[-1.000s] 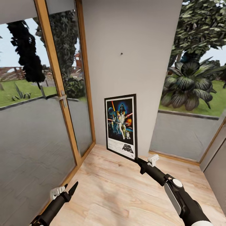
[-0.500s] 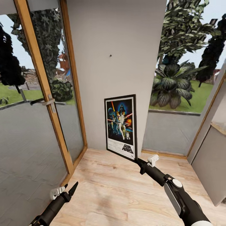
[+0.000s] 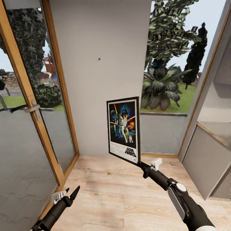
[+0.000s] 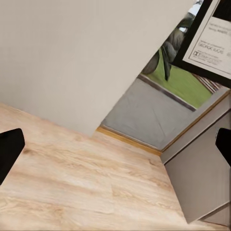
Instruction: Pick up the poster from the kitchen countertop and hang it on one of the wall nails in the kitchen.
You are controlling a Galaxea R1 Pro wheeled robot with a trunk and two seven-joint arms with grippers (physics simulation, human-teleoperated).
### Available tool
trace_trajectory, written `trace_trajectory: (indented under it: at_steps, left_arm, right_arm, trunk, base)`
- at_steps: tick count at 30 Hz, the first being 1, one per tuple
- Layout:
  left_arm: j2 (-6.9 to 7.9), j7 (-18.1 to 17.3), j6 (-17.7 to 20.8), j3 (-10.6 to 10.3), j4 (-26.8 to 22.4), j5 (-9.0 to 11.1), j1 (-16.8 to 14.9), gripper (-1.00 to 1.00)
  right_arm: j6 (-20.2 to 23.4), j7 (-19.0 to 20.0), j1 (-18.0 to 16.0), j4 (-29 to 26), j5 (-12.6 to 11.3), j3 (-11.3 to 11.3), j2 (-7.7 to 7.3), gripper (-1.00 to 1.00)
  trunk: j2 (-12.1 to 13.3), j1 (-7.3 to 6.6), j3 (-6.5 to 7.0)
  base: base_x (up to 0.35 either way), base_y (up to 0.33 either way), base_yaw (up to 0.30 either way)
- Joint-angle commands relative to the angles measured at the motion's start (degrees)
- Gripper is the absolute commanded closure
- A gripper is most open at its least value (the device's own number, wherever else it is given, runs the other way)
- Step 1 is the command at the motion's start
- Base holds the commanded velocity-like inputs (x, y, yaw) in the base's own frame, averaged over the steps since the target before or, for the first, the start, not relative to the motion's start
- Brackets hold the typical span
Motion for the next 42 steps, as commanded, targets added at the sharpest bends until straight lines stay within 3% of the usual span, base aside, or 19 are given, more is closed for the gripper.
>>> trace_trajectory:
  at_steps: [1,21,42]
  left_arm:
    - [0.07,-0.2,-0.3,-0.4,0.0,0.6,-0.1,-1.00]
    - [0.07,-0.2,-0.3,-0.3,0.0,0.6,-0.1,-1.00]
    - [0.16,-0.2,-0.3,-0.3,-0.1,0.6,-0.1,-1.00]
  right_arm:
    - [-0.2,0.1,-0.1,0.0,-0.4,0.1,-0.07,1.00]
    - [-0.2,0.1,-0.1,-0.2,-0.4,0.1,-0.07,1.00]
    - [-0.2,0.2,-0.1,-0.2,-0.4,0.2,-0.02,1.00]
  trunk:
    - [-0.1,0.05,-0.11]
    - [-0.1,0.05,-0.01]
    - [-0.1,0.05,0.60]
  base:
    - [0.154,0.159,-0.100]
    - [0.136,0.127,-0.017]
    - [0.010,0.008,-0.109]
